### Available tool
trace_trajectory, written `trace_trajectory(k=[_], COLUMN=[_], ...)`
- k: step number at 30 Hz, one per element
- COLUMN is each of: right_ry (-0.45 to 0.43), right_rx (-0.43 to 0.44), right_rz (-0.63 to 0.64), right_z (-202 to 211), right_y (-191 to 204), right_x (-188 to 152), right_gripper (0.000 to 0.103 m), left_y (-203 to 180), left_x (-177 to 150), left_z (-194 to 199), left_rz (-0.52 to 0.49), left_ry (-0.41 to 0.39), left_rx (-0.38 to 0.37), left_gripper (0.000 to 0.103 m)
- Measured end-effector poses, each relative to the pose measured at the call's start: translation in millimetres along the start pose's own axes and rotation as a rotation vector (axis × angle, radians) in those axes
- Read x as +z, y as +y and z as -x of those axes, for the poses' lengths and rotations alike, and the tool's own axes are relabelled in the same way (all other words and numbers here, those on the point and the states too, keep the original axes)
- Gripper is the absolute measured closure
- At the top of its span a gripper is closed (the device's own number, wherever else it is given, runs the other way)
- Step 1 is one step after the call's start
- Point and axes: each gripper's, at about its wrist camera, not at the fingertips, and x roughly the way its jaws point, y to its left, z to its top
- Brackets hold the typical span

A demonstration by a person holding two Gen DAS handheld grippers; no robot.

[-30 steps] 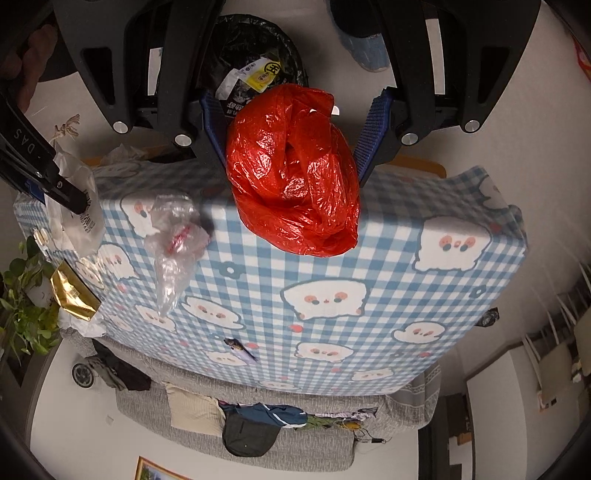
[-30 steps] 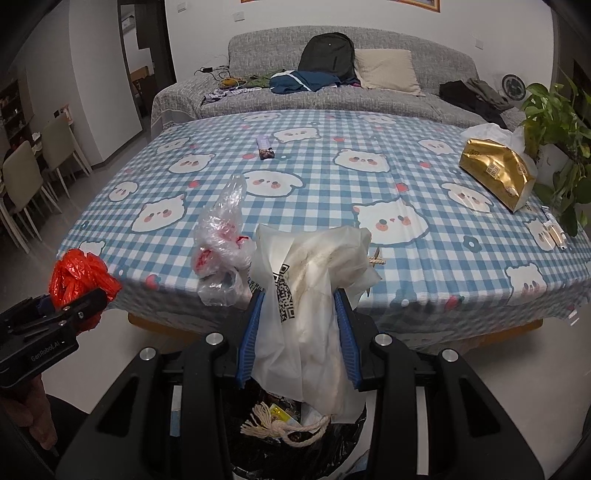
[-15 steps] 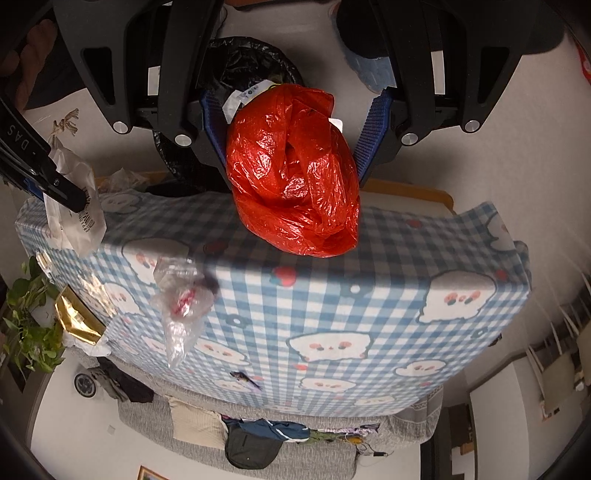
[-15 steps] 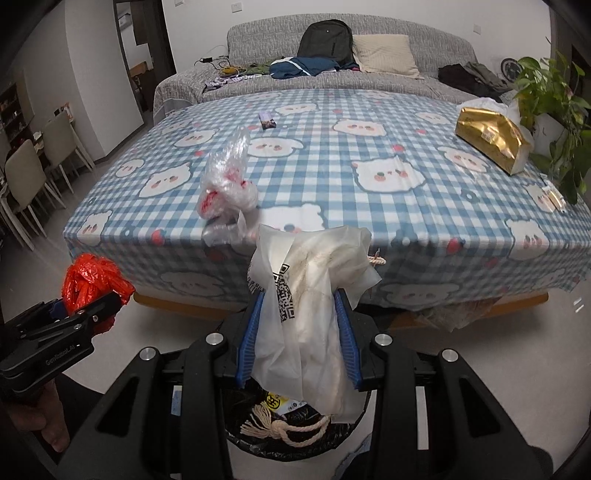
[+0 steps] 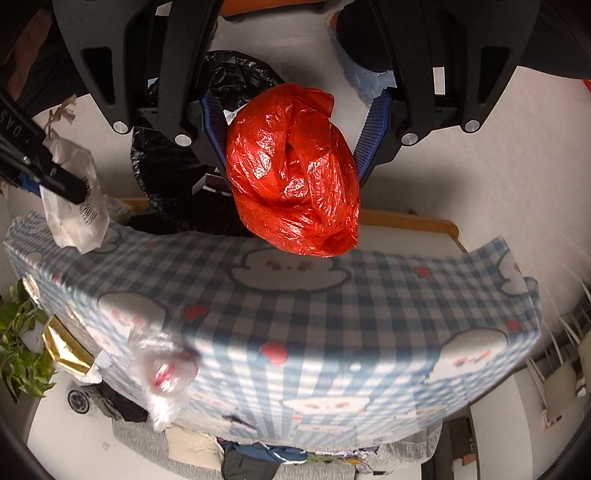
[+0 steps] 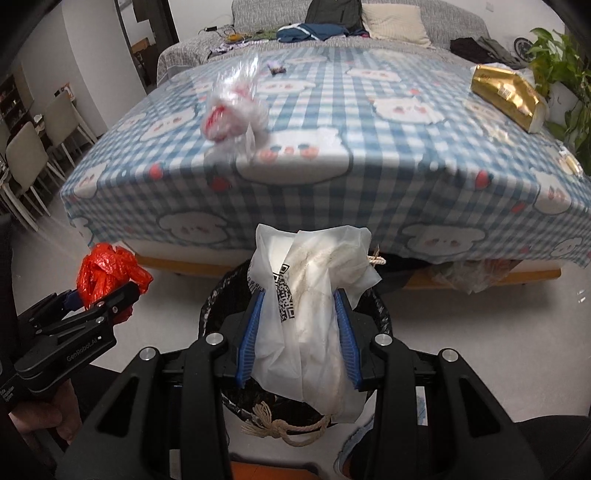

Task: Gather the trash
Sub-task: 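Open the right tool to drop the white mesh bag into the bin, then lower the red plastic bag into the bin and open the left tool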

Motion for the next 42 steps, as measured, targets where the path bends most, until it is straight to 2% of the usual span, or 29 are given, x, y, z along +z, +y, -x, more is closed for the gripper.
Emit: trace_trajectory(k=[6, 9, 22, 28, 33, 35, 42], right_ry=[0.061, 0.094, 0.126, 0.135, 0.118, 0.109, 0.063], right_rx=[-0.029, -0.024, -0.035, -0.034, -0.034, -0.039, -0.067], right_rz=[0.020, 0.005, 0.017, 0.038, 0.060, 0.058, 0.044], right_z=[-36, -50, -84, -87, -84, -81, -69], right_y=[3, 2, 5, 11, 14, 13, -6], right_x=[-8, -10, -13, -11, -8, -6, -1], right_gripper=[0.066, 0.066, 0.064, 0.059, 0.040, 0.028, 0.013], left_y=[6, 6, 19, 18, 15, 10, -14], left_x=[-4, -5, -3, -3, -2, -2, 2], left_z=[-21, -26, -51, -53, -54, -54, -56], left_rz=[0.010, -0.001, 0.015, 0.013, 0.016, 0.007, -0.012], left_ry=[0.037, 0.024, 0.049, 0.059, 0.058, 0.054, 0.064], left_rx=[-0.005, 0.011, 0.031, 0.036, 0.032, 0.036, -0.002], left_gripper=[0.043, 0.043, 0.043, 0.043, 0.043, 0.043, 0.043])
